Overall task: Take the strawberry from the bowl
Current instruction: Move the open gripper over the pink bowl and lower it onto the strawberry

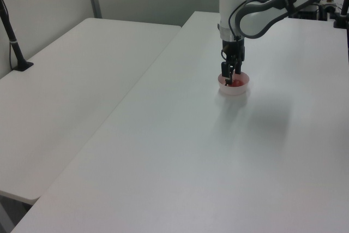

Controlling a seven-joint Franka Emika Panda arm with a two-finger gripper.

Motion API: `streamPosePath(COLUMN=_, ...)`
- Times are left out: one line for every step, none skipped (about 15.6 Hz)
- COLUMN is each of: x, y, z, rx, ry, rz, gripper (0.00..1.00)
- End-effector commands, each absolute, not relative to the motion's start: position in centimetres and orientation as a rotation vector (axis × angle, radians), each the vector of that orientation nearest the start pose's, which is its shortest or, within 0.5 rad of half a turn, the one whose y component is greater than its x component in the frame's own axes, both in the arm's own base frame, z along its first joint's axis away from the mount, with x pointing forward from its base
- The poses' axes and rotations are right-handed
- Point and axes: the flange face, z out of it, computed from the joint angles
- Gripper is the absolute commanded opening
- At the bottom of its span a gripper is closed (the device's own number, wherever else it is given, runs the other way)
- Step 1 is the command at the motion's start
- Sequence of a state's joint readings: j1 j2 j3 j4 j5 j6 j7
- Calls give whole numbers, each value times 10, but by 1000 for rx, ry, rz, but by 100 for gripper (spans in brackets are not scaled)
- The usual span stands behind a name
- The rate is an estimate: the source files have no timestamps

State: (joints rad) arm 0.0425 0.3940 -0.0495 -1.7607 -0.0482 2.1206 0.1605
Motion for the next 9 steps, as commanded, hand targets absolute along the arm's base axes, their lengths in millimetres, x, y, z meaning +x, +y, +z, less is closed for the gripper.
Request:
streamPosePath(x=652, y=3, z=323, rx=-3189, ry=242, rz=21, gripper=79)
streamPosePath(x=652, y=4, z=320, rx=-3189, ry=238, rz=18, gripper=79)
streamPosePath(x=653, y=4, z=316, rx=-3189, ry=237, rz=13, gripper=79)
streamPosePath(x=652, y=5, z=313, rx=-3192, ry=234, rz=18, gripper=79)
streamPosePath(x=650, y=7, z=310, rx=-3193, ry=228, rz=27, gripper=75)
streamPosePath(x=651, y=7, z=310, rx=-3193, ry=228, rz=25, gripper=69)
streamPosePath(x=650, y=7, z=311, rx=-3190, ry=238, rz=25, gripper=61)
streamPosePath(x=652, y=5, z=314, rx=-3181, ry=269, rz=16, gripper=56)
streamPosePath(x=652, y=4, z=318, rx=-3180, ry=277, rz=9, gripper=51)
